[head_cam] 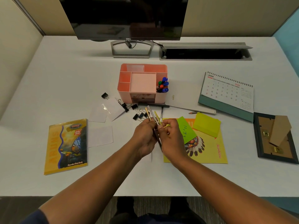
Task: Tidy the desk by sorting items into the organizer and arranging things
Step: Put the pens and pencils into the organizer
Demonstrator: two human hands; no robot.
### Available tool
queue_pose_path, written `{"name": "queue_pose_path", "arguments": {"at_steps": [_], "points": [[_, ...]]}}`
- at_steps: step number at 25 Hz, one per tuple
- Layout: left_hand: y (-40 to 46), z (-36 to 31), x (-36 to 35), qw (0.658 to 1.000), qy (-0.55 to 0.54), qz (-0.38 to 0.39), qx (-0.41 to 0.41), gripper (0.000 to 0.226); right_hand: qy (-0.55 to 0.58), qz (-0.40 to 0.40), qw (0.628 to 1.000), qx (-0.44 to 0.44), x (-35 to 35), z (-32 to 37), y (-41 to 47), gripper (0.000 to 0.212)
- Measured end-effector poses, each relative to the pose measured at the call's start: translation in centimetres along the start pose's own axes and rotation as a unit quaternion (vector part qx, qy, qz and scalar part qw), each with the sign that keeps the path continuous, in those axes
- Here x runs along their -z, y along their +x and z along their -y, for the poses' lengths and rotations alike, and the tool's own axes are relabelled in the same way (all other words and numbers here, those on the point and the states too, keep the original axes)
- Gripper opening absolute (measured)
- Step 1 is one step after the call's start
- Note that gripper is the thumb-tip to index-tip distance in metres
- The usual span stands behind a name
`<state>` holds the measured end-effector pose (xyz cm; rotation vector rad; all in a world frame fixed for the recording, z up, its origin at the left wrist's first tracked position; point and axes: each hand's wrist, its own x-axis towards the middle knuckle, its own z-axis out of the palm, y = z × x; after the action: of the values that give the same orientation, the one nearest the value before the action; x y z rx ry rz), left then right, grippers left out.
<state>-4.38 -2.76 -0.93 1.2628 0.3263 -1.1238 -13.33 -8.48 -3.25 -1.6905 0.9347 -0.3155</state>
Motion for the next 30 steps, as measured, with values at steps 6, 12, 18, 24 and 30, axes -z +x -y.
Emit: {"name": "queue_pose_path", "arguments": {"at_steps": [6, 12, 18, 24, 30], "points": [[-0.8, -0.1, -0.2, 0.997, -0.058, 0.051, -0.023, 0.025, -0.009, -0.009, 1.000, 0.028, 0.3, 0.7, 0.1, 0.007], [-0.3, -0.2, 0.7, 0.994, 0.011, 0.031, -0.106, 0.024, 0.058, 0.014, 0.998, -0.023, 0.4, 1.3, -0.3, 0.008], [-0.2, -1.0, 1.0, 0.989, -0.020, 0.009, -0.147, 0.023, 0.235, 0.058, 0.958, -0.155, 0.0, 1.9, -1.0, 0.016], [0.2, -2.5, 1.8, 0.987, -0.062, -0.005, -0.148, 0.031, 0.243, -0.017, 0.964, -0.109, 0.8, 1.9, 0.0, 0.010], [0.5, -3.7, 1.3, 0.981, -0.071, -0.023, -0.178, 0.040, 0.259, -0.079, 0.961, -0.051, 1.2, 3.5, 0.9, 0.015]]}}
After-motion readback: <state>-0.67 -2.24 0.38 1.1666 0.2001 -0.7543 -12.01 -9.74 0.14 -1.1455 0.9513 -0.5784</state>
